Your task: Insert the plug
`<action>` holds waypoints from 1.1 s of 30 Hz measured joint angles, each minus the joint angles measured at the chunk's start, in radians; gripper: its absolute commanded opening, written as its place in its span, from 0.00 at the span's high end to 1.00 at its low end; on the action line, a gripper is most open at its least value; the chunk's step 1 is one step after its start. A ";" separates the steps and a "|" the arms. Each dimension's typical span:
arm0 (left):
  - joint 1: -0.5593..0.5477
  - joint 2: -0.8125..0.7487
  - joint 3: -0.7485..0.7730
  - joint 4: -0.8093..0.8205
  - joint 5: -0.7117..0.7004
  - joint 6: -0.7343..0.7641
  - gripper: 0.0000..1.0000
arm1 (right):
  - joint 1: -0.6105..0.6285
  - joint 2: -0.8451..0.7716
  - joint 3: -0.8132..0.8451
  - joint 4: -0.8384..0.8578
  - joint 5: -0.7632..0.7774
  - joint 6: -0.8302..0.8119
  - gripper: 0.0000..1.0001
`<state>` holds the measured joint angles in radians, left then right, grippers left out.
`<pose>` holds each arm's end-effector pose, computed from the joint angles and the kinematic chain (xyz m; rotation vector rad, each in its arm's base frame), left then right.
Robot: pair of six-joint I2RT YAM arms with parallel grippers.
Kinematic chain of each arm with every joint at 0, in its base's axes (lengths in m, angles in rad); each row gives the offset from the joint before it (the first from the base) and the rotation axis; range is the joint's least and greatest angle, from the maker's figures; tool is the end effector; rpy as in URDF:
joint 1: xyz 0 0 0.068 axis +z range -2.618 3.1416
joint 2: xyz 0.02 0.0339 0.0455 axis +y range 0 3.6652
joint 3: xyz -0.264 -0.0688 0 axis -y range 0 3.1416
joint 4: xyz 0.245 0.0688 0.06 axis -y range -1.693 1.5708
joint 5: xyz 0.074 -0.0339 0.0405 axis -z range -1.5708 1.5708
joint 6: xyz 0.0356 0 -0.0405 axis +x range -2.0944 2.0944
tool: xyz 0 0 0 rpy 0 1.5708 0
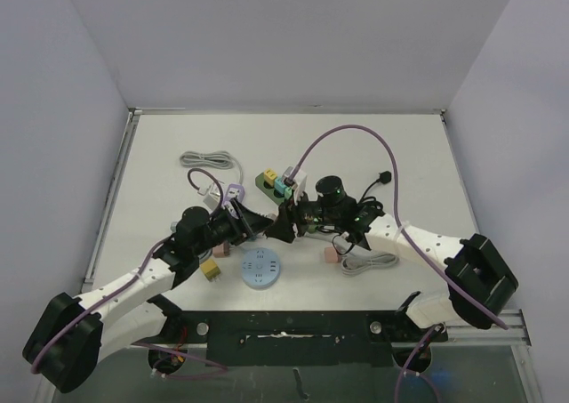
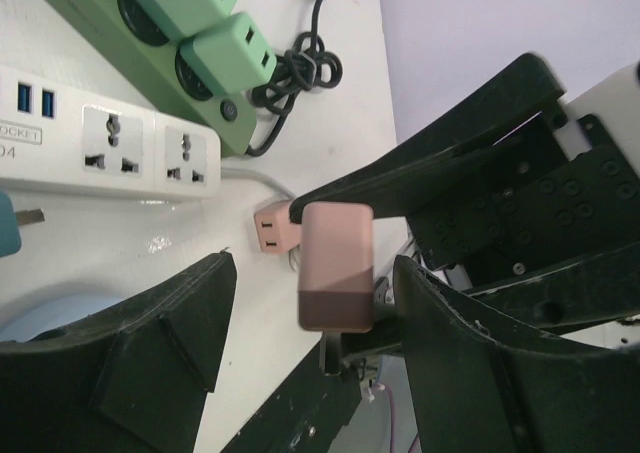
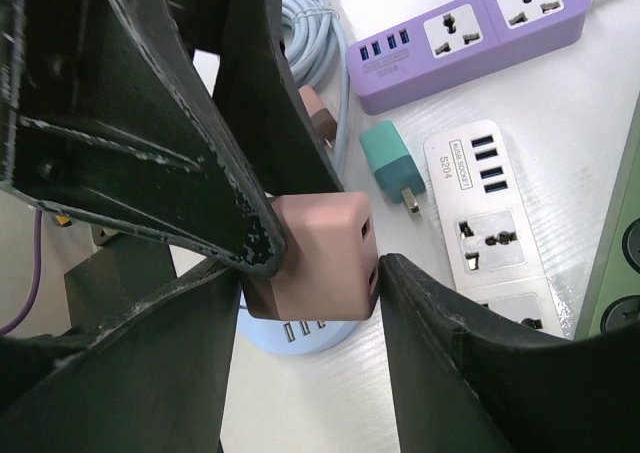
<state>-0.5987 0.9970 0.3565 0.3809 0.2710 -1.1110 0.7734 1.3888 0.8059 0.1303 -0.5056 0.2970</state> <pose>0.1711 -0.1283 0.2091 -0.3143 2.0562 -1.3855 0.2057 0.2249 0.2424 -0.8423 2.0008 1.1600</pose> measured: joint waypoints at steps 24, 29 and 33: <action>0.029 -0.077 -0.034 0.129 0.157 0.097 0.76 | -0.157 -0.098 -0.090 0.212 -0.260 0.258 0.20; 0.029 -0.044 0.024 0.198 0.242 0.148 0.76 | -0.216 -0.164 -0.116 0.319 -0.362 0.375 0.22; 0.031 -0.032 0.058 0.256 0.318 0.171 0.76 | -0.216 -0.172 -0.099 0.322 -0.433 0.403 0.28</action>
<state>-0.5678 0.9649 0.4149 0.6373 0.5892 -0.9405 0.5575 1.2171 0.7071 0.4526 -0.9386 0.7002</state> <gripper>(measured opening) 0.317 0.755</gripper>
